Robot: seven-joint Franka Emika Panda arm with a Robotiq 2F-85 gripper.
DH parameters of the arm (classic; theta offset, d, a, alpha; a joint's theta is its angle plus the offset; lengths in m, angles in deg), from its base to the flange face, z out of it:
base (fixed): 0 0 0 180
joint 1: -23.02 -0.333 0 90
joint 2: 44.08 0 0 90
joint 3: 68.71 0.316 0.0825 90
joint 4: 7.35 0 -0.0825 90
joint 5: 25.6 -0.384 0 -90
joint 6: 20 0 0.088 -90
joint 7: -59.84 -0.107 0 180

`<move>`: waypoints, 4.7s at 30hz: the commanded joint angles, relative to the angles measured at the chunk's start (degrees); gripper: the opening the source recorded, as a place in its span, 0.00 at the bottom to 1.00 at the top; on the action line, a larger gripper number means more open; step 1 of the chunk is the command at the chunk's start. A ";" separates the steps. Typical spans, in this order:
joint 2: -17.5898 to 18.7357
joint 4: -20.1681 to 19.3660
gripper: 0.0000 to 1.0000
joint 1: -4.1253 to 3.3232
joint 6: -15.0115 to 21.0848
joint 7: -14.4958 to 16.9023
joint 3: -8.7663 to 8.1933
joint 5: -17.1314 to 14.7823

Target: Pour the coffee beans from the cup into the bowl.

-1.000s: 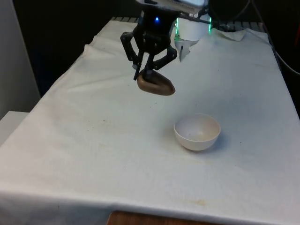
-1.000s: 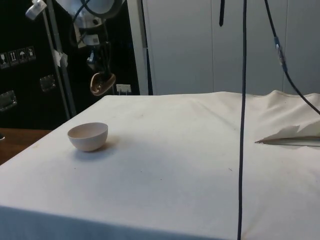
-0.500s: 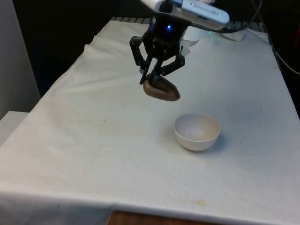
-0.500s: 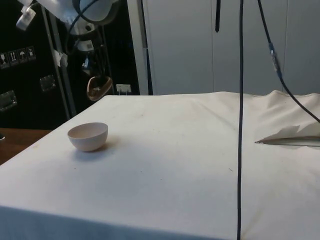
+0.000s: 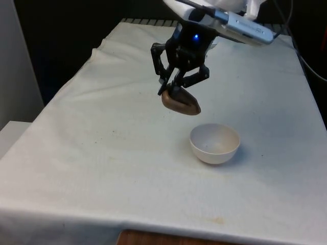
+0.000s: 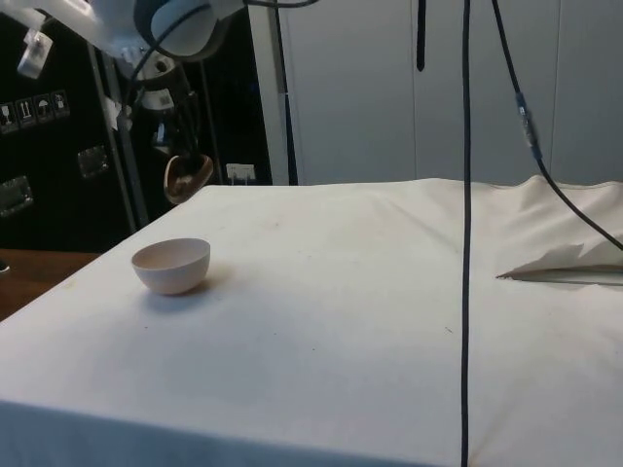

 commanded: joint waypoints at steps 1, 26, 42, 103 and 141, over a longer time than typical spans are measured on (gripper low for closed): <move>0.29 0.46 0.12 -0.29 -0.74 -0.40 -0.11 0.34; 2.18 2.29 0.12 -1.09 -4.41 -7.73 3.50 9.00; 3.44 2.52 0.12 -1.38 -5.61 -11.63 4.81 13.92; 9.68 8.88 0.12 -2.92 -21.37 -20.68 11.97 33.40; 14.67 12.55 0.12 -3.84 -31.63 -24.18 17.19 45.26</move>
